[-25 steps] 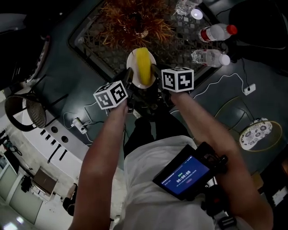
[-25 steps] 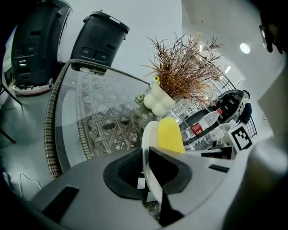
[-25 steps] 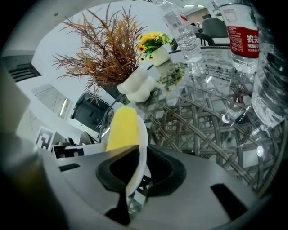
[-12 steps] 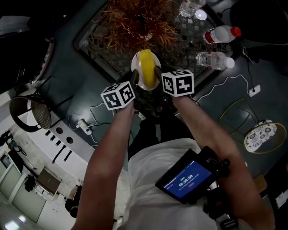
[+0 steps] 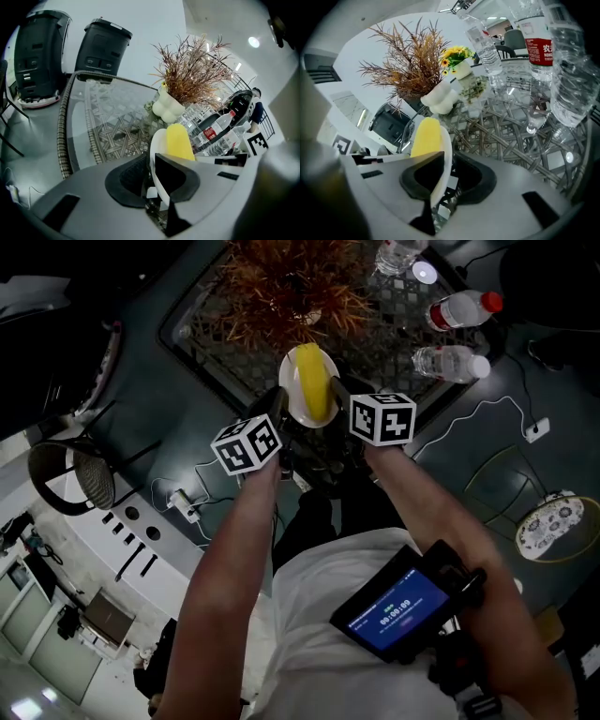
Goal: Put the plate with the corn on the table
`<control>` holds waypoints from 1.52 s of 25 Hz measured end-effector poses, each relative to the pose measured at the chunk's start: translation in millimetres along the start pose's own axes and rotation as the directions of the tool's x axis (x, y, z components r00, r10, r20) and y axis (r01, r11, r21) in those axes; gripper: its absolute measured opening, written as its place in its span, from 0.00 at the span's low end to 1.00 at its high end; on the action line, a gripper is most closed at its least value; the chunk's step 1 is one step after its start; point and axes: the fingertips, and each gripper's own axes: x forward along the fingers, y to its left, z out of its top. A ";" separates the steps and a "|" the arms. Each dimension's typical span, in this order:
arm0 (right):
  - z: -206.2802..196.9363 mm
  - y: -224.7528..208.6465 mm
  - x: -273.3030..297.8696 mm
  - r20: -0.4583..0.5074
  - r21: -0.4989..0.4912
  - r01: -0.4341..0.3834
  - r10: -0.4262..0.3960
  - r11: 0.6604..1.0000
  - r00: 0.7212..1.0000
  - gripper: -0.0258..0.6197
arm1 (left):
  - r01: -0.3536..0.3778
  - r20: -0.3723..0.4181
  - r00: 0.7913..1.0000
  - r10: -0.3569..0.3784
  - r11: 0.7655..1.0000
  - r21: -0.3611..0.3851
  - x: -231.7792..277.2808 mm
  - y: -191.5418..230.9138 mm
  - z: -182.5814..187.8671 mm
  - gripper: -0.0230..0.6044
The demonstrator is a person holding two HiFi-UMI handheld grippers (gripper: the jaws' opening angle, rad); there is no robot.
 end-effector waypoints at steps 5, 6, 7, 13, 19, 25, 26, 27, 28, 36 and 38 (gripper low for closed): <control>2.2 -6.5 -8.4 0.030 -0.002 0.016 -0.016 1.000 0.999 0.12 | 0.017 0.035 0.999 -0.018 0.999 0.027 -10.3 0.6 5.2 0.10; 2.8 -7.2 -10.2 0.033 -0.003 0.019 -0.019 1.000 0.999 0.12 | 0.025 0.033 0.999 -0.026 0.999 0.039 -11.8 -1.8 5.2 0.10; 2.8 -8.0 -12.1 0.035 -0.006 0.027 -0.026 1.000 0.999 0.12 | 0.031 0.032 0.999 -0.032 0.998 0.052 -13.6 -4.1 5.2 0.10; -1.0 -22.1 -25.8 0.055 -0.006 0.081 -0.081 0.997 0.995 0.11 | 0.032 0.024 0.999 -0.034 0.995 0.097 -28.0 -7.6 -1.7 0.07; -8.9 -17.9 -44.1 0.074 -0.007 0.085 -0.084 0.996 0.994 0.05 | 0.048 -0.006 0.999 -0.048 0.992 0.117 -54.7 -4.7 -21.7 0.05; -21.2 4.2 -66.3 0.072 -0.024 0.061 -0.060 0.998 0.996 0.05 | 0.117 0.018 0.992 -0.122 0.977 0.178 -93.2 -12.6 -35.1 0.05; -23.1 8.9 -70.3 0.075 -0.028 0.056 -0.054 0.998 0.996 0.05 | 0.119 0.015 0.992 -0.124 0.975 0.187 -98.6 -12.4 -38.2 0.05; -26.0 13.8 -74.7 0.077 -0.031 0.052 -0.049 0.998 0.996 0.05 | 0.118 0.013 0.992 -0.123 0.974 0.194 -104.2 -12.2 -41.6 0.05; -29.3 18.7 -79.3 0.080 -0.034 0.048 -0.046 0.998 0.996 0.05 | 0.117 0.013 0.992 -0.122 0.972 0.202 -110.1 -12.3 -44.6 0.05; -47.7 61.2 -117.6 0.125 -0.054 -0.007 0.014 0.999 0.992 0.05 | 0.166 0.017 0.984 -0.178 0.943 0.290 -152.3 -34.7 -52.0 0.05; -49.8 70.2 -126.5 0.138 -0.067 -0.017 0.026 0.998 0.990 0.05 | 0.176 0.032 0.980 -0.195 0.936 0.303 -162.7 -40.1 -49.2 0.05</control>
